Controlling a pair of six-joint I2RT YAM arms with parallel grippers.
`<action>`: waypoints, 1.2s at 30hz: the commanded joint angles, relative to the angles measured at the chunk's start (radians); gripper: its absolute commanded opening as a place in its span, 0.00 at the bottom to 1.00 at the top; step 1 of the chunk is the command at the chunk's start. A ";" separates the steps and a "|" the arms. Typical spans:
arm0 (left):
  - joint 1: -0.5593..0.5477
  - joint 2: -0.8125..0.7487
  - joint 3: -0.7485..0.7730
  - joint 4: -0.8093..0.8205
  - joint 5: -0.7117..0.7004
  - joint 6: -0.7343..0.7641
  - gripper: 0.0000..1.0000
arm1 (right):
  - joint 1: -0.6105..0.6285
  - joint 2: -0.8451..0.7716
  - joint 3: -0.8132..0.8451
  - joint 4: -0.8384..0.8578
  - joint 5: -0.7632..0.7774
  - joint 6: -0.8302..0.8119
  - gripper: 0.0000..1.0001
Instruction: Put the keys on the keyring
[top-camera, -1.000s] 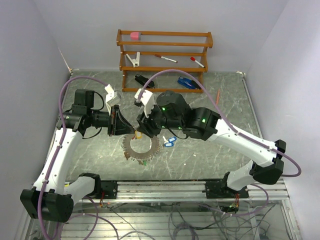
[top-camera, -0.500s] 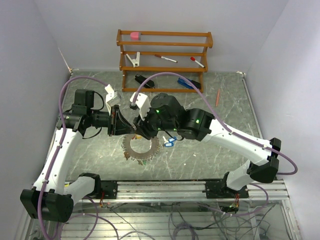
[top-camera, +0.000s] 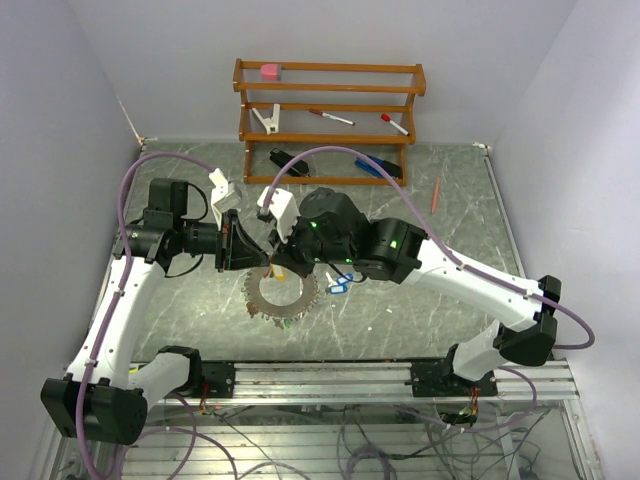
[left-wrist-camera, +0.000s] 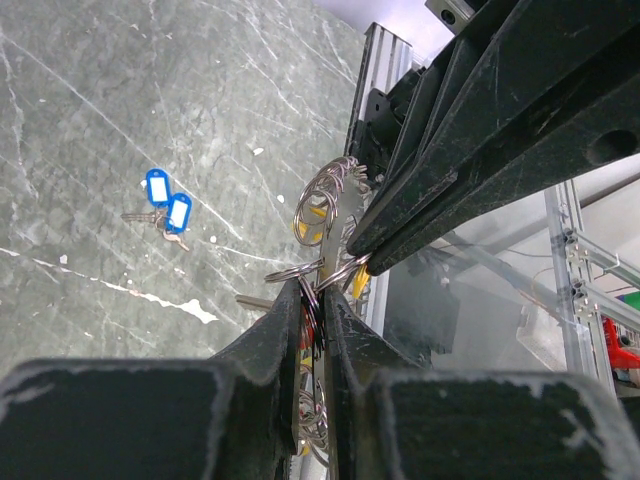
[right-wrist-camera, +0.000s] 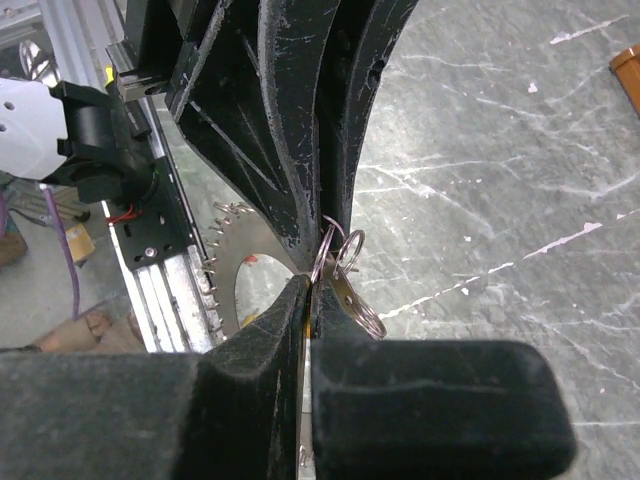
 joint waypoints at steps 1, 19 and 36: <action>0.000 -0.018 0.003 0.011 0.051 -0.012 0.07 | 0.002 0.009 0.026 0.017 0.022 -0.014 0.00; 0.000 -0.039 0.035 -0.089 0.018 0.089 0.07 | -0.002 0.083 0.195 -0.154 -0.003 -0.124 0.00; 0.000 -0.029 0.077 -0.116 0.053 0.081 0.07 | -0.006 -0.001 0.133 -0.165 -0.071 -0.086 0.00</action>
